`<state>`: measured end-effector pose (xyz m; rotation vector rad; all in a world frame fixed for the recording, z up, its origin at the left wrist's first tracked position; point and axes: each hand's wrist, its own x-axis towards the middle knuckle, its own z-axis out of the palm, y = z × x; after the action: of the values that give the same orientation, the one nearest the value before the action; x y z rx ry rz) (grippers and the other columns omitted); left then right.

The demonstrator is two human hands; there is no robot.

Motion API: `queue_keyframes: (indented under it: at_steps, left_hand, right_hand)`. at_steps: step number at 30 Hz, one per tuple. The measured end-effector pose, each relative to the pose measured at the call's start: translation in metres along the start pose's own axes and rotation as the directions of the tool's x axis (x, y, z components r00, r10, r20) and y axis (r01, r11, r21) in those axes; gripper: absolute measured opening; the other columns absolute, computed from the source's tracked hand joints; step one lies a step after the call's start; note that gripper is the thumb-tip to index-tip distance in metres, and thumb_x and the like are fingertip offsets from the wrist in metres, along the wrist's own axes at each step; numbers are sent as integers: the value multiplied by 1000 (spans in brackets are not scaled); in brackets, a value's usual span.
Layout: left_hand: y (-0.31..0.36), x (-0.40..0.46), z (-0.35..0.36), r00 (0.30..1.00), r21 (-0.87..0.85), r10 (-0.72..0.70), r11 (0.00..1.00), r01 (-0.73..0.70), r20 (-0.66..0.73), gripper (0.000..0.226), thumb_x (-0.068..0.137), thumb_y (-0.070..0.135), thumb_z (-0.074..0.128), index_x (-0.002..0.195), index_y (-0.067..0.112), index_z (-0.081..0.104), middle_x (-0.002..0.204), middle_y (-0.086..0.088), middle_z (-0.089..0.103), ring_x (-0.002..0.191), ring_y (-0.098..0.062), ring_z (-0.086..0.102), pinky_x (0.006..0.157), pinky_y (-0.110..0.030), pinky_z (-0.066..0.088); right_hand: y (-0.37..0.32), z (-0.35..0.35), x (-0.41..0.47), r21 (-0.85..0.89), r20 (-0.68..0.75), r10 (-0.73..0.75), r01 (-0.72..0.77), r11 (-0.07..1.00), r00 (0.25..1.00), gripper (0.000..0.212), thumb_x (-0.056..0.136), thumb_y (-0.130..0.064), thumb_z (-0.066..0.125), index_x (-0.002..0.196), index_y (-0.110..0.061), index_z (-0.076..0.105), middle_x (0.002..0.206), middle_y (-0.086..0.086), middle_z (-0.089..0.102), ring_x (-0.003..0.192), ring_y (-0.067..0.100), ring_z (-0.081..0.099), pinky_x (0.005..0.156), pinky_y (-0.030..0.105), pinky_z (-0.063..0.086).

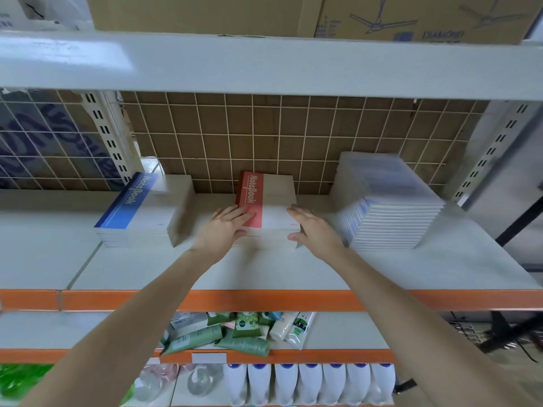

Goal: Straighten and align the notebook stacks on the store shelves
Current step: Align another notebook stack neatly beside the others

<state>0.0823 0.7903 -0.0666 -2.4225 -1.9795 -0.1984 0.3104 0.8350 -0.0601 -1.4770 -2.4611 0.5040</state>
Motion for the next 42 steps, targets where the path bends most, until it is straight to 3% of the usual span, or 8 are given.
queue_keyframes:
  at_steps: [15, 21, 42]
  left_hand:
    - [8, 0, 4, 997, 90, -30, 995, 36, -71, 58, 98, 33, 45, 149, 26, 19, 156, 7, 19, 144, -10, 12, 115, -29, 10]
    - [3, 0, 8, 999, 135, -8, 991, 15, -49, 78, 90, 45, 55, 151, 25, 10, 157, 3, 12, 145, -16, 7, 116, -33, 1]
    - [-4, 2, 12, 997, 198, 24, 980, -8, -77, 81, 87, 48, 57, 150, 27, 11, 157, 5, 13, 145, -15, 9, 116, -34, 1]
  right_hand:
    - [4, 14, 0, -171, -82, -34, 20, 985, 996, 80, 91, -35, 59, 152, -16, 10, 160, -1, 9, 146, 13, 8, 115, 22, -3]
    - [5, 23, 1, -258, -94, -62, 36, 966, 994, 94, 84, -38, 66, 152, -15, 6, 160, 0, 5, 147, 13, 4, 115, 24, -8]
    - [6, 28, 6, -376, -108, -105, 57, 925, 989, 96, 83, -41, 66, 152, -12, 5, 160, 2, 4, 147, 12, 2, 112, 26, -16]
